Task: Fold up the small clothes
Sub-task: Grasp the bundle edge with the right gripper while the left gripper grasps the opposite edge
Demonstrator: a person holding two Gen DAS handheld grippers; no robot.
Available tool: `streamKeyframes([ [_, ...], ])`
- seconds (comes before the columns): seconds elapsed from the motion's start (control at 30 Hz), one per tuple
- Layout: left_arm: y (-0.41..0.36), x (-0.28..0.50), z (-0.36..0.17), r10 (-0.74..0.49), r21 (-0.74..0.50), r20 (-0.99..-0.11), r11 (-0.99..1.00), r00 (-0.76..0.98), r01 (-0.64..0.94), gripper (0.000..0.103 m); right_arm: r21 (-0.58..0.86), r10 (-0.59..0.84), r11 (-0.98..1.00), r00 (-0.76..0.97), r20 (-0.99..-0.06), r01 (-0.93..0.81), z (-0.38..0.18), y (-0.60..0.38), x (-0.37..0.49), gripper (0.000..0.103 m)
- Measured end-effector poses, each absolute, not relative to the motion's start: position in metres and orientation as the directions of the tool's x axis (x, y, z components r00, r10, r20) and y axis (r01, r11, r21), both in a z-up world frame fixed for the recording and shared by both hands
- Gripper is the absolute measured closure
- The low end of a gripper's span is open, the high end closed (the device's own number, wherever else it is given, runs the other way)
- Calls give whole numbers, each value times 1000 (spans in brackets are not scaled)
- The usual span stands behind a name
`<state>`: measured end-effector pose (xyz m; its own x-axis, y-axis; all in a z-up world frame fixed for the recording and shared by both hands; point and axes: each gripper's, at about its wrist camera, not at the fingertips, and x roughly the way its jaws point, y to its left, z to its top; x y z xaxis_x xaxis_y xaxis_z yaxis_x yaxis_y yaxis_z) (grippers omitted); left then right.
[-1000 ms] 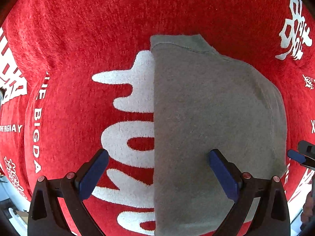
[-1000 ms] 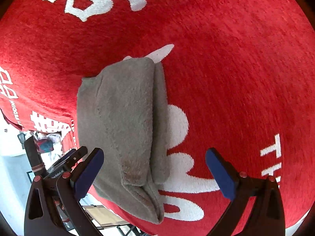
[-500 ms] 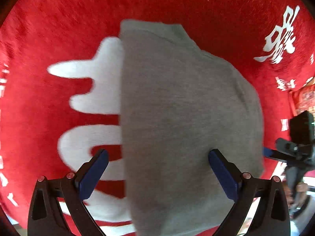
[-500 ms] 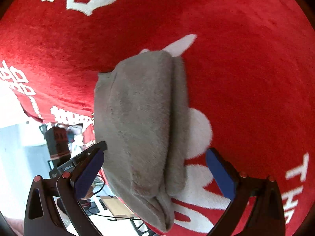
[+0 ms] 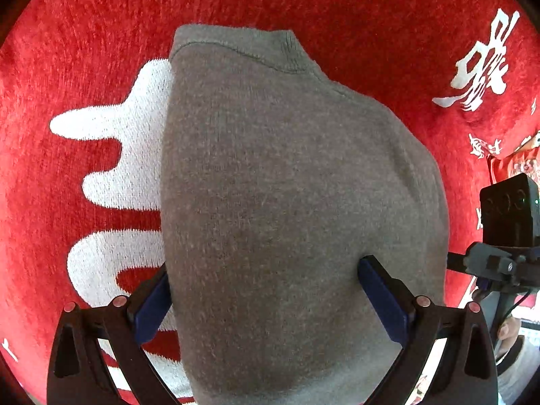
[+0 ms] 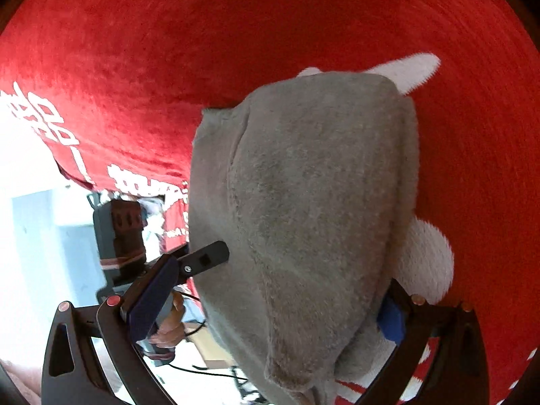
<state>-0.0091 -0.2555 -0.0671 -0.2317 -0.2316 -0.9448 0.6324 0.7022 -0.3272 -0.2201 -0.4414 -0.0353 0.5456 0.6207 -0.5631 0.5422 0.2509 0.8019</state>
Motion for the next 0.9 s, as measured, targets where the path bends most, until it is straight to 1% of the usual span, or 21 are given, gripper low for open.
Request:
streamKeyframes([
  [0.03,-255,-9,-66,-228,-320,-947,701,-224,638,1,803,623,239,548,-558,546,-37,-442,-222,0],
  [0.07,-256,-10,-64,-228,-311,-950,700,-211,643,3,802,627,230,547,-555,551,-38,-443,-222,0],
  [0.1,-256,-11,-62,-233,-306,-952,698,-200,647,8,800,632,230,541,-556,554,-39,-442,-221,1],
  [0.13,-257,-14,-59,-240,-305,-952,693,-189,653,11,796,636,234,532,-560,558,-38,-441,-219,8],
  [0.17,-256,-15,-56,-249,-304,-952,688,-180,659,18,789,638,240,520,-568,566,-39,-440,-218,18],
  [0.2,-252,-17,-50,-259,-304,-951,682,-170,665,26,772,639,254,499,-586,583,-41,-438,-218,46],
  [0.23,-250,-18,-46,-267,-302,-951,677,-158,672,30,738,632,283,459,-624,613,-44,-436,-219,62],
  [0.27,-248,-17,-44,-271,-301,-950,674,-153,674,37,737,631,283,460,-625,613,-46,-434,-220,63],
  [0.3,-246,-17,-41,-278,-304,-949,671,-150,676,42,751,630,274,478,-612,601,-45,-434,-222,68],
  [0.33,-244,-18,-38,-285,-307,-947,667,-148,679,46,762,631,267,491,-601,591,-42,-433,-223,70],
  [0.4,-239,-16,-32,-299,-317,-942,654,-149,687,56,801,631,232,542,-555,551,-31,-428,-226,71],
  [0.47,-236,-15,-25,-319,-335,-935,641,-156,691,58,820,629,210,569,-530,532,-21,-423,-226,71],
  [0.63,-216,-10,-5,-374,-407,-906,631,-200,661,61,852,620,155,622,-478,500,11,-404,-226,71],
  [0.8,-190,-8,29,-403,-423,-894,613,-196,667,61,872,620,129,648,-442,471,42,-379,-221,71],
  [0.9,-166,-7,49,-403,-407,-898,608,-177,681,61,879,634,102,651,-418,465,53,-357,-217,71],
])
